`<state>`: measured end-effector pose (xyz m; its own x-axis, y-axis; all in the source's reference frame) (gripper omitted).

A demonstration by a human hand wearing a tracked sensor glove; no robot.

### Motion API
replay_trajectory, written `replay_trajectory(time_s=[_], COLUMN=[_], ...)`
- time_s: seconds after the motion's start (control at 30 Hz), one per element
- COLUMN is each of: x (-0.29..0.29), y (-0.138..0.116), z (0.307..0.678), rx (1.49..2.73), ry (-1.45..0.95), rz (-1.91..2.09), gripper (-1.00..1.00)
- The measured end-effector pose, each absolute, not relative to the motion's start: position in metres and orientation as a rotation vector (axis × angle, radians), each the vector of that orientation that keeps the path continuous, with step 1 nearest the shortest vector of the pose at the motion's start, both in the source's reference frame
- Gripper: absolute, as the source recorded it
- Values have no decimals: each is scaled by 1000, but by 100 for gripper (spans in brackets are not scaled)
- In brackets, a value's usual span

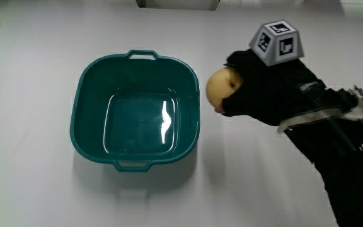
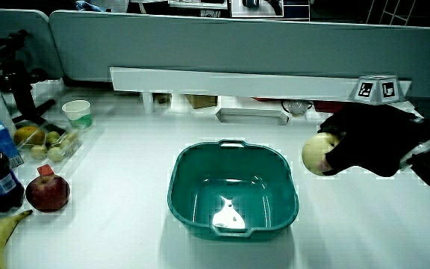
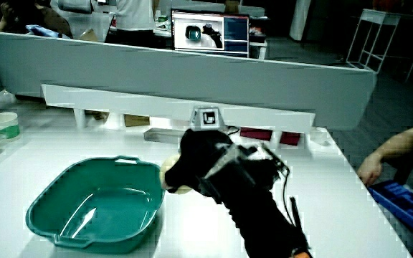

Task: Place pear on desk

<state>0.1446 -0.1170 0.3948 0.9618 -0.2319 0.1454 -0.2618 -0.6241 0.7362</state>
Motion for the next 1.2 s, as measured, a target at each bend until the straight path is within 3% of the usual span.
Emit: replay_trajectory(time_s=[0.57, 1.1, 1.13, 1.2], x=[210, 219, 219, 222], y=[-113, -98, -97, -97], z=[464, 507, 509, 510], rx=[2171, 2104, 2048, 2081], ry=[-119, -69, -86, -56], rz=[52, 13, 39, 31], gripper=[0, 0, 0, 0])
